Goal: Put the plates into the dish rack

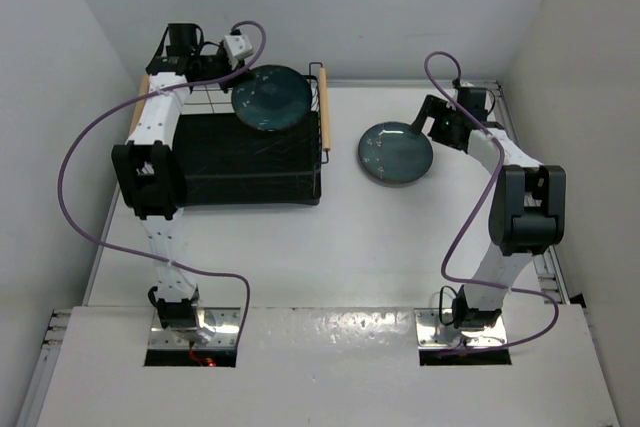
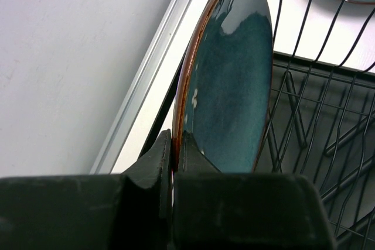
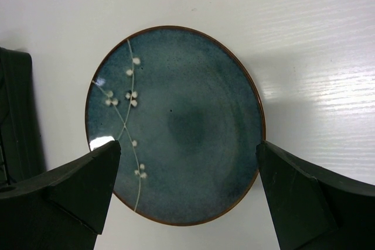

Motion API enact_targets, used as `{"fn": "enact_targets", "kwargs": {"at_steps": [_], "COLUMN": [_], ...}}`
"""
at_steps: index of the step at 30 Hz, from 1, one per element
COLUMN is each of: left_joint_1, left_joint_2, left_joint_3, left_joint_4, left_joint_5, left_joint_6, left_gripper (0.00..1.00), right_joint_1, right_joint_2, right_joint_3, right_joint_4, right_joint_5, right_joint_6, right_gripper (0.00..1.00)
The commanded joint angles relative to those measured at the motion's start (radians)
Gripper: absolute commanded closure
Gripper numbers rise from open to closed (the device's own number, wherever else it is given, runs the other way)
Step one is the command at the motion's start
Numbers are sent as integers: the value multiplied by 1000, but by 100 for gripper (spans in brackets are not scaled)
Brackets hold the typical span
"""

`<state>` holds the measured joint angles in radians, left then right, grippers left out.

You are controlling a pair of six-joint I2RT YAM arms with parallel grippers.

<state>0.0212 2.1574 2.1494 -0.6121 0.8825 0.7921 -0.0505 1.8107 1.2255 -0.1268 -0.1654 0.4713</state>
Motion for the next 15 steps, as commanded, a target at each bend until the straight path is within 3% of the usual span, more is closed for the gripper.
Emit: {"fn": "enact_targets", "kwargs": {"at_steps": [1,6,15], "left_joint_1": [-1,-1,-1], "left_joint_2": [-83,-93,-93], "left_joint_3": [-14,-62,-71], "left_joint_4": [78,57,-23], "left_joint_5": [52,42,58], "left_joint_6": [56,88,142], "left_gripper": [100,98,67], "right_joint_1": [-6,-5,-8], "right_joint_2": [-37,-31,-30], "right_joint_3": [0,5,6], "right_joint_4": [47,49,49], "right_joint_5": [-8,-10,-8], "right_joint_6": [1,1,0], "right_gripper": [1,1,1]}}
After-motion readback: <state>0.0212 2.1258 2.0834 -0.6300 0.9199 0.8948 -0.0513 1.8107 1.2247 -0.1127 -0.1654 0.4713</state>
